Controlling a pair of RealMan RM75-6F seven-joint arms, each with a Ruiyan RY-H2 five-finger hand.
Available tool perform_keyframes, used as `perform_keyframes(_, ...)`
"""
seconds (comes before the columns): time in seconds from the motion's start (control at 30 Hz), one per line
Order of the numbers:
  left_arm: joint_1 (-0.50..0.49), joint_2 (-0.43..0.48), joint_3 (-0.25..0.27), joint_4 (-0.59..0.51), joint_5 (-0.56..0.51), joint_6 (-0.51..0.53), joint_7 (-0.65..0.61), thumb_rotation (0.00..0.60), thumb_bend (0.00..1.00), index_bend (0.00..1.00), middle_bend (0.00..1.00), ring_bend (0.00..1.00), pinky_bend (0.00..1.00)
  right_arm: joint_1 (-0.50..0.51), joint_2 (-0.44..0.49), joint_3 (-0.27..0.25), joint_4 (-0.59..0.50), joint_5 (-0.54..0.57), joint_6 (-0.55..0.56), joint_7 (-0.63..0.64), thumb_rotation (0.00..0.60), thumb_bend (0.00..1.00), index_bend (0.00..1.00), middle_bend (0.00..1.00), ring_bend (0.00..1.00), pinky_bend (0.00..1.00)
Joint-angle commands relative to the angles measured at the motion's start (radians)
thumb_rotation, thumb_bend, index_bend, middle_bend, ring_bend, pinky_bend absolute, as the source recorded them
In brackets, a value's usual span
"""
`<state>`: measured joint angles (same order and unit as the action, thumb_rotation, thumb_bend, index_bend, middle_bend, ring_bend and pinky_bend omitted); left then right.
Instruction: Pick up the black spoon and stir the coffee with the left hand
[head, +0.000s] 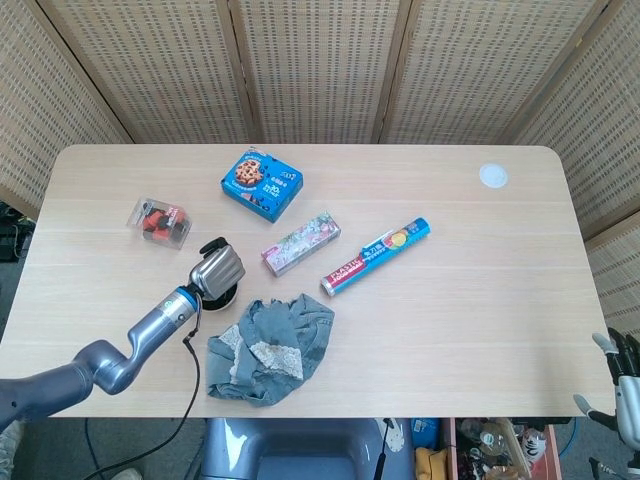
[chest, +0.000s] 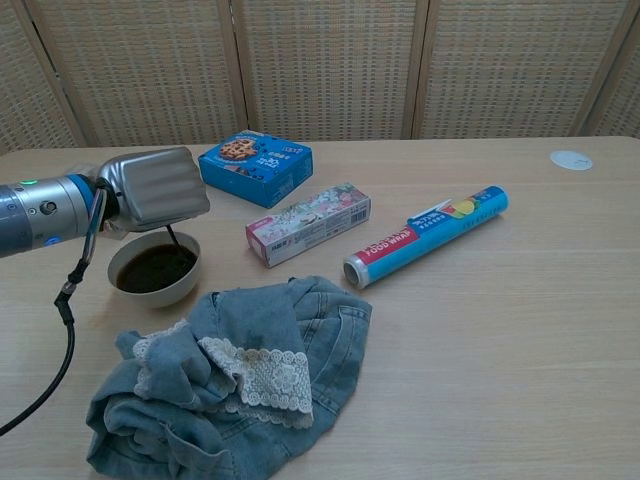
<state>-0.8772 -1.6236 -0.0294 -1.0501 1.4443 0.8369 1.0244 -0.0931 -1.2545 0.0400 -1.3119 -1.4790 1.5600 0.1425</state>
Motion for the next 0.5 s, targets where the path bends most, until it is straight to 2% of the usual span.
perform_keyframes(0.03, -0.005, -0.015, -0.008, 0.024, -0.016, -0.009, 0.006, 0.6, 0.42, 0.7, 0.85, 0.71, 0.72, 0.0, 0.001, 0.0, -0.001, 0.0, 0.0, -0.002, 0.6, 0.21, 0.17, 0.16, 0.0, 0.0)
perform_keyframes(0.3, 0.007, -0.011, -0.004, 0.057, -0.038, -0.005, -0.006, 0.6, 0.42, 0.7, 0.85, 0.71, 0.72, 0.001, 0.001, 0.0, -0.006, -0.001, -0.003, -0.009, 0.6, 0.21, 0.17, 0.16, 0.0, 0.0)
perform_keyframes(0.5, 0.032, 0.032, 0.016, 0.019, -0.032, 0.019, -0.035, 0.6, 0.42, 0.7, 0.85, 0.71, 0.72, 0.003, 0.002, -0.001, -0.01, -0.007, 0.0, -0.012, 0.6, 0.21, 0.17, 0.16, 0.0, 0.0)
